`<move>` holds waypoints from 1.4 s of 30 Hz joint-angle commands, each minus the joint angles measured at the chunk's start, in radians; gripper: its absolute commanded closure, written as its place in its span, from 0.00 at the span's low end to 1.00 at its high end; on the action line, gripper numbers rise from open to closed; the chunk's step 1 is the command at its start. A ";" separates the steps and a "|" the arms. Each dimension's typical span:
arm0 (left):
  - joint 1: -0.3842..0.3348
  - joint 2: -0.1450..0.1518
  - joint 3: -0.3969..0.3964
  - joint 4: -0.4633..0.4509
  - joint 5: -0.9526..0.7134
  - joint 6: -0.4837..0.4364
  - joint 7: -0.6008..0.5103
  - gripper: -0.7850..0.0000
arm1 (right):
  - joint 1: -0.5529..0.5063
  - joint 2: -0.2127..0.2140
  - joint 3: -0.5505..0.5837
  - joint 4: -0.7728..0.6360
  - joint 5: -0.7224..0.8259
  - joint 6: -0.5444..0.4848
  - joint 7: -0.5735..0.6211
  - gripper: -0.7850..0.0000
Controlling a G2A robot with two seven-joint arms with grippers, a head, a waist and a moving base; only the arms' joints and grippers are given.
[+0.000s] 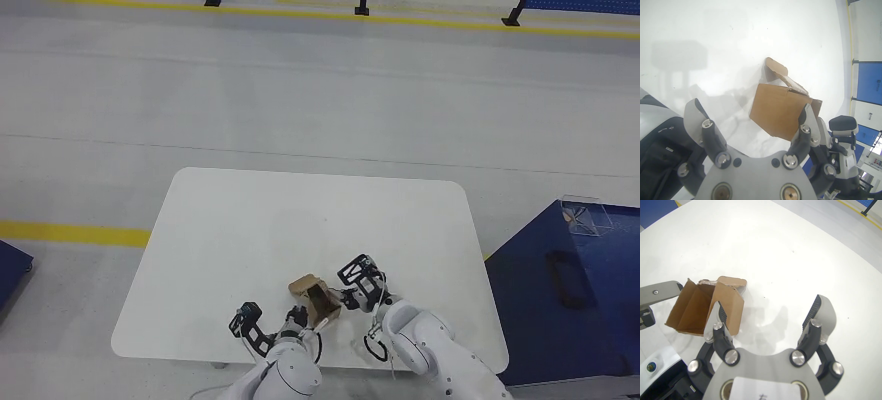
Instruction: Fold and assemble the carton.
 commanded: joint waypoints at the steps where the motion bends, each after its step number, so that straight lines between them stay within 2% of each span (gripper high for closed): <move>1: -0.027 0.003 0.020 0.022 -0.025 0.000 0.000 0.00 | 0.015 -0.007 -0.019 0.022 -0.001 0.002 0.005 0.00; 9: -0.114 0.016 0.097 0.098 -0.114 0.000 0.000 0.00 | 0.051 -0.031 -0.051 0.074 -0.018 0.047 0.006 0.00; 14: -0.145 0.022 0.117 0.105 -0.152 0.000 0.000 0.00 | 0.045 -0.035 -0.025 0.065 -0.005 0.053 -0.042 0.00; 18: -0.133 0.025 0.085 0.041 -0.147 0.000 0.000 0.00 | -0.001 -0.019 0.044 0.018 -0.008 -0.010 -0.113 0.00; 22: -0.053 0.023 -0.038 -0.087 -0.048 -0.010 0.011 0.00 | -0.072 0.011 0.132 -0.037 -0.047 -0.149 -0.101 0.00; 25: 0.053 0.008 -0.118 -0.191 0.044 -0.047 0.047 0.00 | -0.117 0.030 0.171 -0.059 -0.098 -0.258 -0.048 0.00; 28: 0.125 -0.013 -0.150 -0.255 0.100 -0.056 0.056 0.00 | -0.132 0.035 0.170 -0.056 -0.157 -0.272 -0.007 0.00; 34: 0.164 -0.060 -0.160 -0.256 0.177 -0.017 0.017 0.00 | -0.072 0.008 0.085 0.021 -0.170 -0.198 0.006 0.00; 37: 0.172 -0.084 -0.158 -0.248 0.210 0.000 0.000 0.00 | -0.019 -0.011 0.042 0.074 -0.187 -0.125 -0.004 0.00; 42: 0.183 -0.119 -0.150 -0.227 0.244 0.000 0.000 0.00 | 0.067 -0.049 -0.008 0.156 -0.121 -0.021 -0.022 0.00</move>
